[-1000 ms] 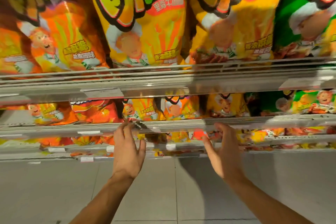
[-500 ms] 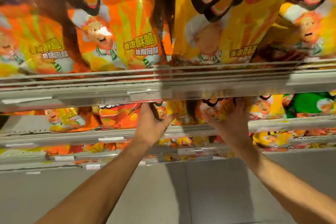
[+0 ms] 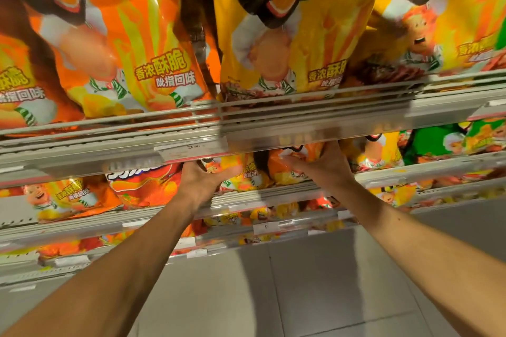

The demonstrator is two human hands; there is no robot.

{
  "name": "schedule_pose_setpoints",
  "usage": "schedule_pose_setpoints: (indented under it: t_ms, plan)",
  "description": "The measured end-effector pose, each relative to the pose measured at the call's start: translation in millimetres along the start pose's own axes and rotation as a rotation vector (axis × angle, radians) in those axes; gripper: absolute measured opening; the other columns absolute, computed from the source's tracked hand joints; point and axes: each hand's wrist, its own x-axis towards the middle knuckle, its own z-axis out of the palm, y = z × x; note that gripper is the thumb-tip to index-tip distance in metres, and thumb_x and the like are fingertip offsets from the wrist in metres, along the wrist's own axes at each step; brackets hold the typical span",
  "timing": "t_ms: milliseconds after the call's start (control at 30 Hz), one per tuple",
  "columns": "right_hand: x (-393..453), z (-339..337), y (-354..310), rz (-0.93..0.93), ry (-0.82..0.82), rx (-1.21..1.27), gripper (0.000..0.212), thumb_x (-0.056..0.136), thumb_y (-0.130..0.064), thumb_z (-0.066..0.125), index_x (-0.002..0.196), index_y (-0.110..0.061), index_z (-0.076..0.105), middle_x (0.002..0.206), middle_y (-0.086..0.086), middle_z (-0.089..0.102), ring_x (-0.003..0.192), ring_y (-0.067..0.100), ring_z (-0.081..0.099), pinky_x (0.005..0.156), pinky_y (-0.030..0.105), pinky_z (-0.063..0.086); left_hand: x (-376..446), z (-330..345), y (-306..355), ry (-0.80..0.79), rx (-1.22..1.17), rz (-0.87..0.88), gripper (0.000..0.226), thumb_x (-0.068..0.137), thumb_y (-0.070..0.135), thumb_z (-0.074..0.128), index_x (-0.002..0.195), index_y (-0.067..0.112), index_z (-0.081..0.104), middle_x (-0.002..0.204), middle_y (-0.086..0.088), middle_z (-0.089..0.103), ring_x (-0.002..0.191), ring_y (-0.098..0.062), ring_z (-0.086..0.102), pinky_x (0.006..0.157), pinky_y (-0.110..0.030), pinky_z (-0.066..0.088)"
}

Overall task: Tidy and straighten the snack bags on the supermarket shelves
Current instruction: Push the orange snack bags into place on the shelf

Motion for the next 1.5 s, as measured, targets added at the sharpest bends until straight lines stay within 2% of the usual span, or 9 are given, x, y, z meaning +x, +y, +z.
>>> schedule_pose_setpoints:
  t_ms: [167,267,400,533,733,833,1000,1167,1500]
  plan:
    - [-4,-3,-10,0.056,0.021,0.099,0.097,0.047,-0.078,0.083,0.129,-0.032,0.058,0.12,-0.014,0.068,0.112,0.007,0.06,0.086,0.012,0.043,-5,-12,0,0.018,-0.006,0.04,0.065,0.057,0.042,0.091,0.113,0.019,0.067,0.092,-0.002,0.073,0.088,-0.017,0.069,0.067,-0.021,0.057]
    - [-8,-5,-15,0.05,0.041,0.14,0.081,0.057,-0.063,0.089,0.124,-0.027,0.063,0.117,-0.011,0.071,0.115,0.009,0.063,0.099,0.025,0.05,-4,-18,-3,0.056,-0.05,0.008,0.075,0.061,0.044,0.09,0.111,-0.006,0.064,0.08,-0.007,0.07,0.073,-0.012,0.065,0.07,-0.023,0.052]
    - [-19,-9,-22,0.029,0.018,0.248,0.073,0.064,-0.041,0.095,0.127,-0.022,0.062,0.112,-0.015,0.073,0.107,-0.008,0.064,0.098,0.015,0.05,-5,-19,-3,0.104,-0.025,-0.03,0.029,0.069,0.037,0.088,0.069,0.018,0.066,0.045,0.013,0.053,0.06,-0.004,0.06,0.067,-0.023,0.049]
    - [-35,-15,-27,0.053,-0.068,0.266,0.081,0.059,-0.054,0.094,0.128,-0.033,0.058,0.11,-0.019,0.073,0.106,-0.002,0.066,0.095,0.021,0.051,-7,-5,-1,0.114,-0.017,-0.004,0.053,0.07,0.031,0.087,0.034,0.021,0.049,0.039,0.009,0.038,0.038,-0.006,0.049,0.045,-0.012,0.045]
    - [-76,-45,8,0.148,-0.065,0.22,0.087,0.053,-0.063,0.093,0.128,-0.043,0.054,0.109,-0.029,0.071,0.104,-0.005,0.066,0.093,0.027,0.054,-14,30,3,0.144,0.037,0.095,0.038,0.066,0.028,0.092,0.089,0.015,0.064,0.08,0.003,0.068,0.073,-0.01,0.066,0.062,-0.019,0.052]
    - [-100,-65,35,0.188,0.02,0.228,0.078,0.051,-0.056,0.095,0.118,-0.045,0.057,0.102,-0.038,0.068,0.094,-0.017,0.064,0.074,0.007,0.051,-15,58,14,0.133,0.027,0.054,0.031,0.065,0.024,0.093,0.078,0.019,0.064,0.07,0.002,0.068,0.059,-0.005,0.068,0.048,-0.011,0.048]
    - [-132,-90,70,0.272,0.12,0.215,0.085,0.056,-0.046,0.094,0.131,-0.036,0.054,0.112,-0.016,0.071,0.104,0.012,0.068,0.09,0.043,0.058,-16,101,27,0.084,-0.001,0.013,0.03,0.064,0.02,0.093,0.075,0.022,0.065,0.075,-0.001,0.072,0.075,-0.019,0.073,0.063,-0.029,0.06]
    - [-141,-106,91,0.306,0.195,0.225,0.074,0.053,-0.049,0.09,0.116,-0.031,0.055,0.103,-0.017,0.071,0.094,0.006,0.069,0.075,0.025,0.053,-17,134,25,0.04,0.105,0.076,0.038,0.061,0.028,0.095,0.084,0.02,0.065,0.068,0.002,0.066,0.047,0.003,0.054,0.047,-0.009,0.044]
    - [-146,-101,111,0.29,0.113,0.253,0.097,0.051,-0.055,0.092,0.137,-0.038,0.05,0.118,-0.02,0.069,0.106,0.002,0.065,0.083,0.026,0.055,-19,156,21,0.044,0.127,-0.011,0.044,0.067,0.037,0.09,0.091,0.028,0.055,0.097,0.007,0.064,0.094,-0.014,0.061,0.083,-0.036,0.047]
